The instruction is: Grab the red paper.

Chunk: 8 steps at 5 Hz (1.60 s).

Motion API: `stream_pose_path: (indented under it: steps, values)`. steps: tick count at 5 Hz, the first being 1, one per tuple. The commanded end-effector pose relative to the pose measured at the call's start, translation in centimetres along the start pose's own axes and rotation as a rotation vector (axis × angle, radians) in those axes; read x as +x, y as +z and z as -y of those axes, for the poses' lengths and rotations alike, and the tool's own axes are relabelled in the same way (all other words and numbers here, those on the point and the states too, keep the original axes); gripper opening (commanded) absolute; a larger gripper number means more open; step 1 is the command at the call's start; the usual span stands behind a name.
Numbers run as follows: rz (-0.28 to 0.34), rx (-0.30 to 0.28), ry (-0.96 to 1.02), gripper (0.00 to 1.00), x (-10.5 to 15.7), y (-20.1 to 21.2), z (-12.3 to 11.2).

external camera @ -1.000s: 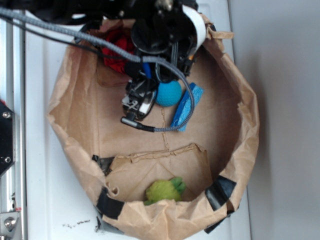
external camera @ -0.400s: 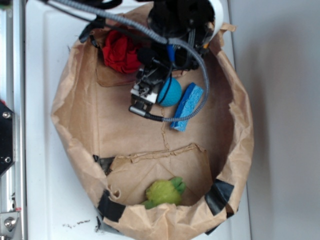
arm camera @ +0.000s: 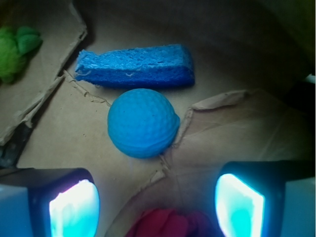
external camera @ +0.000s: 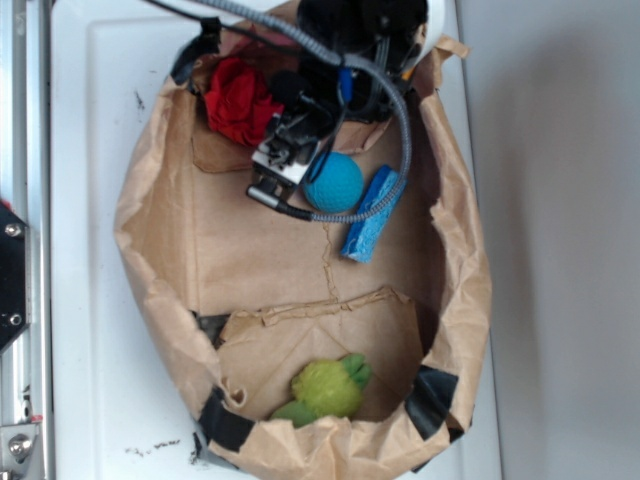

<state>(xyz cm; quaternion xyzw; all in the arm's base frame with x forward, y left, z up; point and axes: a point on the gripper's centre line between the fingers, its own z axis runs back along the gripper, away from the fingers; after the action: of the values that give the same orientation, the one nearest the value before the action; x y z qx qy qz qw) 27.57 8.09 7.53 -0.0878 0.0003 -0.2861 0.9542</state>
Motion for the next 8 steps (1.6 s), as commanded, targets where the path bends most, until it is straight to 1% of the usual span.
stream_pose_path:
  steps: [1, 2, 3, 4, 5, 6, 7, 8]
  values:
    - [0.011, 0.121, -0.02, 1.0, -1.8, 1.7, -2.5]
    - [0.009, 0.146, -0.044, 1.0, -3.0, 1.4, -2.7]
    - [0.015, 0.18, -0.045, 1.0, -3.4, 0.4, -2.4]
    - [0.031, 0.233, -0.068, 1.0, -4.0, -1.5, -2.4]
    - [0.051, 0.238, -0.047, 0.0, -3.6, -2.0, -2.6]
    - [0.068, 0.201, -0.03, 0.0, -2.5, -1.2, -2.7]
    - [0.078, 0.186, -0.013, 0.0, -1.8, -0.9, -2.6]
    - [0.082, 0.15, 0.011, 0.0, -1.3, 0.4, -1.9]
